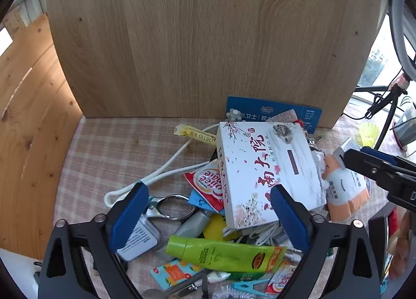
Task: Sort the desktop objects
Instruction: 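Close the right gripper on the white calligraphy tissue box and lift it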
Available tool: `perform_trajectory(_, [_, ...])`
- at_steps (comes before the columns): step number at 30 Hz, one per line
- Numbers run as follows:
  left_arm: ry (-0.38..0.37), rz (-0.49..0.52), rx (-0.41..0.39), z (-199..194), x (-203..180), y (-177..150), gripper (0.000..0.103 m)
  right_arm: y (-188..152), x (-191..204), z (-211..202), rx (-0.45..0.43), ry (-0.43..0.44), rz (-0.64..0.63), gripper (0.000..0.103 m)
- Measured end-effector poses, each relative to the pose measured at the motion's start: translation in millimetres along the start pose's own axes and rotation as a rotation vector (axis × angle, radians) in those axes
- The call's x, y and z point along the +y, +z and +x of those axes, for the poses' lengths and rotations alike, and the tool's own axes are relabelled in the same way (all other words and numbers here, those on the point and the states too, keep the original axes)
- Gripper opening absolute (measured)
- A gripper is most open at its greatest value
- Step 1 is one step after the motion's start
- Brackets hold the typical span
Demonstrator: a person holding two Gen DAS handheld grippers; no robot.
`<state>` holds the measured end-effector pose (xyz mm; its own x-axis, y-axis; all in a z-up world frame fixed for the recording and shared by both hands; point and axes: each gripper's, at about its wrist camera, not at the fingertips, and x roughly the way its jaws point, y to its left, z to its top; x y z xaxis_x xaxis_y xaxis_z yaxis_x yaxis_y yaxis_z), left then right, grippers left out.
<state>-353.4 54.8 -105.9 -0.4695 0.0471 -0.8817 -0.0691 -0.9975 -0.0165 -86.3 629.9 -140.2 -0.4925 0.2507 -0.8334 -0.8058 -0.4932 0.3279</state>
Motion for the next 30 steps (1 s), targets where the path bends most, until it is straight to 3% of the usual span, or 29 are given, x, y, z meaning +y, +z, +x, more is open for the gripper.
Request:
perform_trajectory(5, [-0.025, -0.005, 0.036, 24.2, -1.7, -1.8, 0.092, 8.0, -2.6, 30.1, 0.077, 0.038, 0.019, 0.044])
perform_trajectory(10, [-0.074, -0.005, 0.055, 37.2, -8.7, -5.5, 0.088, 10.4, -3.4, 52.0, 0.147, 0.087, 0.042, 0.035])
perform_trajectory(17, [-0.097, -0.034, 0.061, 42.7, -13.7, -6.4, 0.084, 9.0, -12.3, 53.3, 0.142, 0.125, 0.107, 0.023])
perform_trajectory(25, [-0.162, -0.061, 0.096, 47.7, -12.3, -10.6, 0.081, 8.7, -11.7, 45.6, 0.165, 0.100, 0.066, 0.023])
perform_trajectory(28, [-0.148, -0.060, 0.096, 47.1, -15.4, -10.7, 0.081, 8.3, -12.0, 53.9, 0.186, 0.076, 0.091, 0.023])
perform_trajectory(30, [-0.130, -0.040, 0.081, 44.8, -19.2, -12.1, 0.081, 6.5, -7.1, 59.1, 0.183, 0.111, 0.104, 0.026])
